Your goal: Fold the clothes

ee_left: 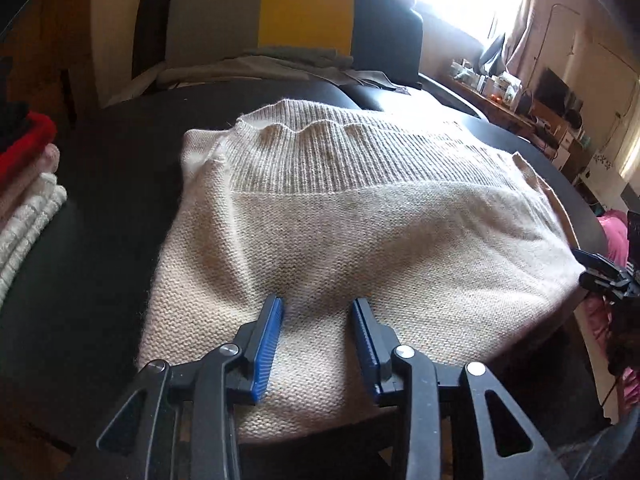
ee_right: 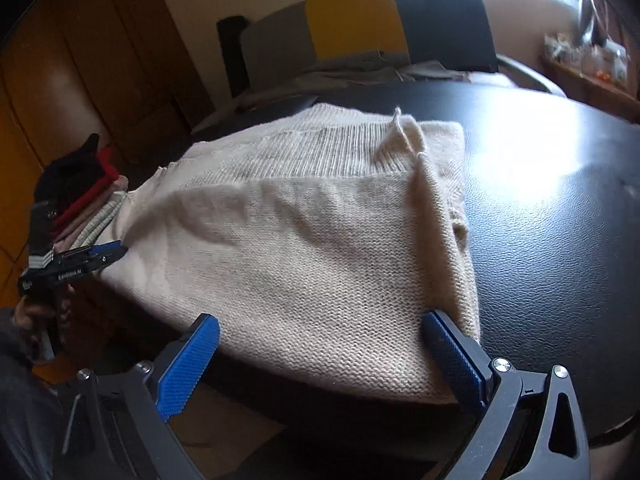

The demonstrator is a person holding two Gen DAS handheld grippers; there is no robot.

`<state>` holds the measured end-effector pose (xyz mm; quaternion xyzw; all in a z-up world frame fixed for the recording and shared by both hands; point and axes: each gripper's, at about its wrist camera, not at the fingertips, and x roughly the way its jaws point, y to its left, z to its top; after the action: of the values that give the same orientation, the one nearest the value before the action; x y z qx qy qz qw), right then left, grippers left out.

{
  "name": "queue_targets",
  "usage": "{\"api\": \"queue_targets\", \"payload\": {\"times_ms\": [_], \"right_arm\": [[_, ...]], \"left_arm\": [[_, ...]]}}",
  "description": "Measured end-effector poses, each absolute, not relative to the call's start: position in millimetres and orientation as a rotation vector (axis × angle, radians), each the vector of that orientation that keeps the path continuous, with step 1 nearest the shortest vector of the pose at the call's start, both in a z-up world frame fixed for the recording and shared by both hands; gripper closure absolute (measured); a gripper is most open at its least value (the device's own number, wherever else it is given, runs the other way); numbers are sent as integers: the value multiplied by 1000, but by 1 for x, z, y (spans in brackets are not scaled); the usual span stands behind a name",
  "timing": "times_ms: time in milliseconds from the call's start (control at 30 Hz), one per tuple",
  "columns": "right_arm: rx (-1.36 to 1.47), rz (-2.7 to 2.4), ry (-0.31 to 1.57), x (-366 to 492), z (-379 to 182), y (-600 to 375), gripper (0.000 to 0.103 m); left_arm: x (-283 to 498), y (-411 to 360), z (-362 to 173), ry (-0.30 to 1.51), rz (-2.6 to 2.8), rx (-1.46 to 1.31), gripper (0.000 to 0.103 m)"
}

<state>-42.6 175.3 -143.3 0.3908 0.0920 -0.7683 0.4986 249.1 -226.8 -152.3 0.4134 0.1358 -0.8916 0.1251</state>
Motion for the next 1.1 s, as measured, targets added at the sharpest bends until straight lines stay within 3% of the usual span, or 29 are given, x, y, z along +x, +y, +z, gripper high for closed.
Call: {"api": "queue_targets", "payload": {"times_ms": [267, 367, 600, 867, 1100], "right_arm": [[943, -1924, 207, -44, -140, 167, 0], [1006, -1937, 215, -45, -125, 154, 0], [821, -1918, 258, -55, -83, 95, 0], [884, -1909, 364, -109, -98, 23, 0], [925, -1922, 357, -129, -128, 25, 0]], "left_arm": [[238, -208, -126, 306, -2608, 1196, 64], [234, -214, -121, 368, -2609, 1181, 64], [233, -271, -114, 670, -2529, 1076, 59], [238, -333, -110, 754, -2442, 1002, 50], [203, -376, -135, 998, -2472, 1145, 45]]}}
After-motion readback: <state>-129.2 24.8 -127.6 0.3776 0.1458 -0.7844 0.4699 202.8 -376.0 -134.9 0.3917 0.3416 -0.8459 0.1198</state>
